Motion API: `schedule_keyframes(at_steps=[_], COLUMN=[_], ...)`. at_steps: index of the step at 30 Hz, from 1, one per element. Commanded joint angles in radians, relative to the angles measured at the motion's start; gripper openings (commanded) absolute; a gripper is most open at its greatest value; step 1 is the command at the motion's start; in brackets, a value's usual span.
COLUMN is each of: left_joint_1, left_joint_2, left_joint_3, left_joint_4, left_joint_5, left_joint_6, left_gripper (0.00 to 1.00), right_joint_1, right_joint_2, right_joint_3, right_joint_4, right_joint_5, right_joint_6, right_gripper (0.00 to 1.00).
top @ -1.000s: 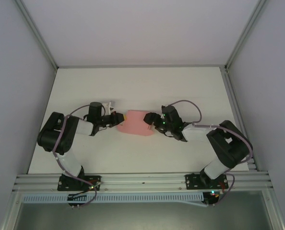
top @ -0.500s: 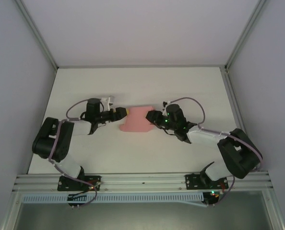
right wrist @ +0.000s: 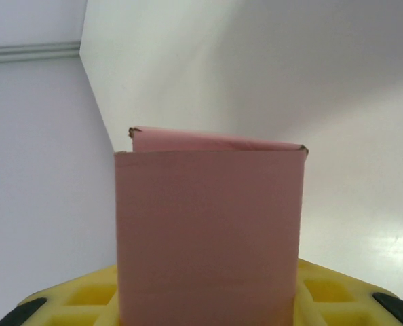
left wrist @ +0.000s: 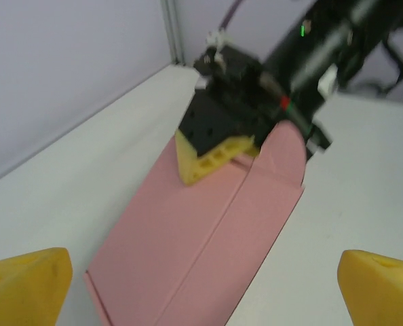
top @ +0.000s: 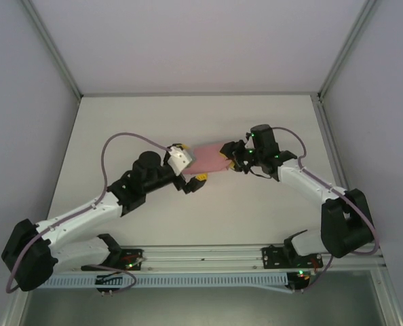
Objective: Assemble paper box
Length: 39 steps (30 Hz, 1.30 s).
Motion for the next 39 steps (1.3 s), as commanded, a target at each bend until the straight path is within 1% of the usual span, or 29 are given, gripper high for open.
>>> schedule_keyframes(at_steps=[1,4,6,8,13,15,18,19,21,22,24,26,27,28,29,31,33,34,36,37,38,39], left_joint_1=[-0.07,-0.142,-0.169,-0.18,-0.188,-0.188,-0.189,-0.189,-0.192,-0.191,-0.191,-0.191,-0.191,-0.191,-0.191,-0.191,-0.188,-0.185,-0.17,-0.161,-0.15,-0.137], left_joint_2=[0.048,0.132,0.186,0.214,0.233,0.239,0.245,0.245,0.243,0.241,0.234,0.227,0.224,0.22,0.219,0.21,0.208,0.209,0.222,0.233,0.247,0.26], left_joint_3=[0.003,0.035,0.071,0.087,0.08,0.082,0.084,0.084,0.088,0.089,0.09,0.09,0.092,0.098,0.101,0.11,0.121,0.131,0.177,0.215,0.25,0.282], left_joint_4=[-0.103,-0.127,-0.154,-0.149,-0.113,-0.113,-0.11,-0.109,-0.11,-0.11,-0.109,-0.115,-0.122,-0.132,-0.144,-0.185,-0.229,-0.26,-0.363,-0.44,-0.508,-0.561], left_joint_5=[-0.222,-0.362,-0.433,-0.458,-0.459,-0.467,-0.471,-0.469,-0.467,-0.464,-0.462,-0.449,-0.442,-0.428,-0.408,-0.326,-0.254,-0.232,-0.175,-0.135,-0.096,-0.074], left_joint_6=[0.193,0.274,0.289,0.295,0.31,0.311,0.315,0.316,0.319,0.32,0.32,0.323,0.322,0.317,0.307,0.294,0.291,0.29,0.297,0.308,0.318,0.326], left_gripper=[1.0,1.0,1.0,1.0,1.0,0.94,0.76,0.74,0.63,0.62,0.57,0.49,0.47,0.46,0.43,0.42,0.41,0.4,0.4,0.4,0.39,0.36], right_joint_1=[-0.025,-0.035,-0.037,-0.039,-0.042,-0.042,-0.042,-0.042,-0.042,-0.042,-0.042,-0.042,-0.044,-0.049,-0.057,-0.089,-0.137,-0.154,-0.176,-0.178,-0.177,-0.178], right_joint_2=[0.018,0.026,0.035,0.04,0.047,0.047,0.045,0.045,0.044,0.044,0.039,0.024,0.015,0.003,-0.006,-0.03,-0.071,-0.098,-0.156,-0.185,-0.217,-0.251], right_joint_3=[0.037,0.066,0.091,0.108,0.102,0.093,0.071,0.064,0.052,0.049,0.043,0.043,0.045,0.048,0.054,0.068,0.075,0.071,0.071,0.067,0.057,0.034], right_joint_4=[-0.136,-0.209,-0.274,-0.317,-0.338,-0.333,-0.291,-0.274,-0.242,-0.244,-0.24,-0.237,-0.235,-0.239,-0.25,-0.278,-0.306,-0.298,-0.292,-0.28,-0.267,-0.23], right_joint_5=[-0.195,-0.225,-0.227,-0.23,-0.257,-0.267,-0.275,-0.278,-0.284,-0.284,-0.279,-0.257,-0.246,-0.227,-0.206,-0.158,-0.062,-0.007,0.134,0.199,0.258,0.283], right_joint_6=[0.063,0.059,0.031,0.016,0.027,0.029,0.056,0.069,0.087,0.093,0.094,0.086,0.078,0.063,0.045,-0.031,-0.12,-0.174,-0.311,-0.387,-0.449,-0.503], right_gripper=[0.37,0.37,0.37,0.37,0.37,0.37,0.4,0.4,0.4,0.41,0.48,0.54,0.6,0.69,0.74,0.78,0.82,0.86,0.93,0.97,0.98,1.0])
